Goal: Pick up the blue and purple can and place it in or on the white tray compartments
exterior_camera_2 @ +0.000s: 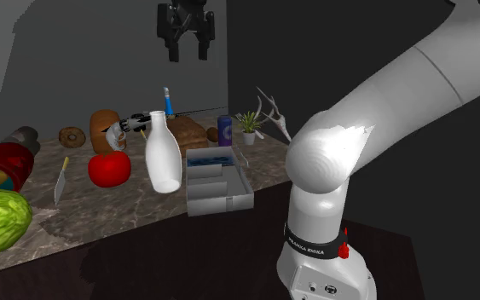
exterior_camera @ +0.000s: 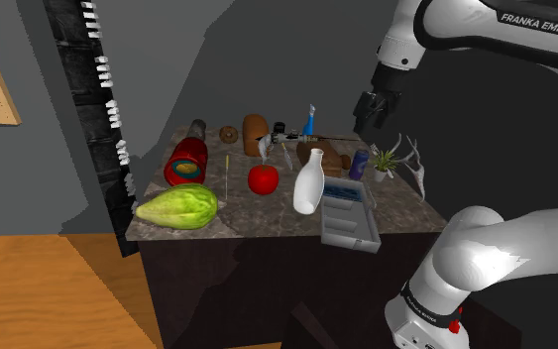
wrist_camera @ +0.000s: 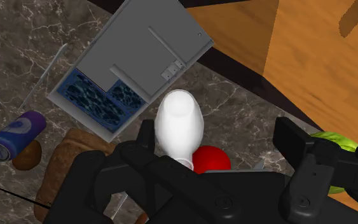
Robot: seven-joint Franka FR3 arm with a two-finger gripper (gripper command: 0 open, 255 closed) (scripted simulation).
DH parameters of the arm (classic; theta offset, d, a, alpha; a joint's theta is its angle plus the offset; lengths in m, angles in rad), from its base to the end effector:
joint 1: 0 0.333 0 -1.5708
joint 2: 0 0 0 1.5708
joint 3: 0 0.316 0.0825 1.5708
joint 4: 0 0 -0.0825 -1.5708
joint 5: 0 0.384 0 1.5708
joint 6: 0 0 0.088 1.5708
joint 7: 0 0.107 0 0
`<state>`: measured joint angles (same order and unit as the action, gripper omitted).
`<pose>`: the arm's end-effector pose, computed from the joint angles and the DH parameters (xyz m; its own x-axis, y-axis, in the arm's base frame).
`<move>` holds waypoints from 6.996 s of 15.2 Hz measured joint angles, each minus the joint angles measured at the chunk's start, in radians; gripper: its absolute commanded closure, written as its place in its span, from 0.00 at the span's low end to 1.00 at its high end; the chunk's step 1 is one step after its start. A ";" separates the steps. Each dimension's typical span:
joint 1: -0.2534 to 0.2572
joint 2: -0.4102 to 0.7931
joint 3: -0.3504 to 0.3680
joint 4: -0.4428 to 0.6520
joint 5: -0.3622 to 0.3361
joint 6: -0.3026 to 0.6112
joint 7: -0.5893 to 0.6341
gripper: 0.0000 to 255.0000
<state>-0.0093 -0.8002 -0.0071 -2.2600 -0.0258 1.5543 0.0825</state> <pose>0.3008 -0.0086 0.6386 0.9906 -0.0974 0.0957 -0.0991 -0.9950 0.0127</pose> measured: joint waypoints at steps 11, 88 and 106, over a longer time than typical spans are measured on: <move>-0.040 0.123 -0.173 -0.040 -0.086 0.146 -0.184 0.00; -0.255 1.180 -0.590 0.704 0.245 0.291 -0.952 1.00; -0.043 0.544 -0.484 0.120 -0.091 0.333 -0.551 1.00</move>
<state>-0.0524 -0.2564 -0.4909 -2.1396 -0.1164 1.8877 -0.4684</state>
